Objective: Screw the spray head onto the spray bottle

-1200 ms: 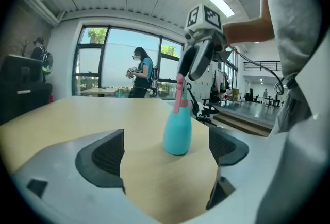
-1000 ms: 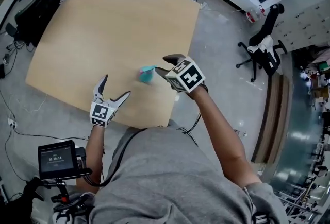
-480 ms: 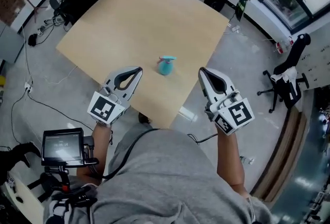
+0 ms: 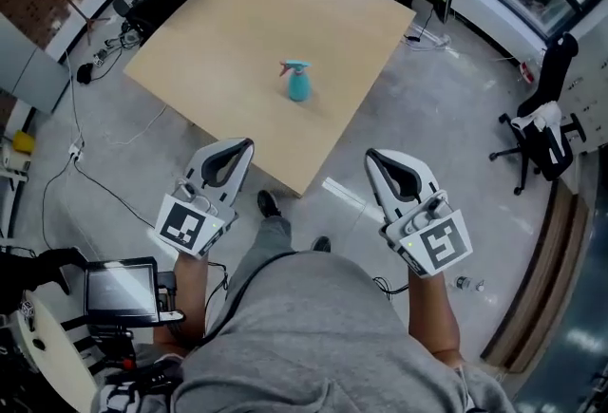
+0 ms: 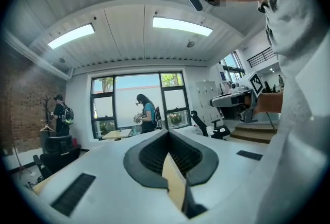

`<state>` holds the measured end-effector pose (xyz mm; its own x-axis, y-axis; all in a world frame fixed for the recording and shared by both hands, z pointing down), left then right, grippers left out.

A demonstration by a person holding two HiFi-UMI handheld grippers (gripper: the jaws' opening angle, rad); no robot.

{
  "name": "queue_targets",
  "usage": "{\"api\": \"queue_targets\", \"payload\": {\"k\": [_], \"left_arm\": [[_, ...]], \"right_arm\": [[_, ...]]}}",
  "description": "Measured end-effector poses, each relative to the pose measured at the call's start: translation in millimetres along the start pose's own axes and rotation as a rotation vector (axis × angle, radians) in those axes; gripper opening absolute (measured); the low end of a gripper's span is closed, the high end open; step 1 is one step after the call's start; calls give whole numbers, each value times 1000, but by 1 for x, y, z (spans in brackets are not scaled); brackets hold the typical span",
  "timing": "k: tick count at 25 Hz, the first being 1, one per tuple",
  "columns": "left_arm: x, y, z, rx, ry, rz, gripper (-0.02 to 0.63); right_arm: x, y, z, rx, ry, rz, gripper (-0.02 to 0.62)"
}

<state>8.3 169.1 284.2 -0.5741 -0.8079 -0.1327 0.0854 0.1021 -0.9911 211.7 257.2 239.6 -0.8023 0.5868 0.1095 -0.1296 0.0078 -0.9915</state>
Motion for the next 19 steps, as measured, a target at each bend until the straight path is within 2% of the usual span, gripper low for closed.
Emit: {"api": "queue_targets", "payload": {"k": [6, 11, 14, 19], "left_arm": [[-29, 11, -65, 16, 55, 27, 5], [-32, 2, -108, 11, 51, 31, 5], [-33, -1, -141, 22, 31, 13, 5], [-43, 9, -229, 53, 34, -14, 5]], "right_arm": [[54, 8, -41, -43, 22, -44, 5], [92, 13, -50, -91, -2, -99, 5], [121, 10, -53, -55, -20, -112, 5], [192, 11, -65, 44, -29, -53, 5]]}}
Point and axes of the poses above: the fingertips, and each gripper's own axes: z forward along the fingers, x to its left, y out of its top, the point moved 4 cm from there along -z, backward along the fingers, and after that the axes turned 8 degrees about y, right-handed, at the moved point
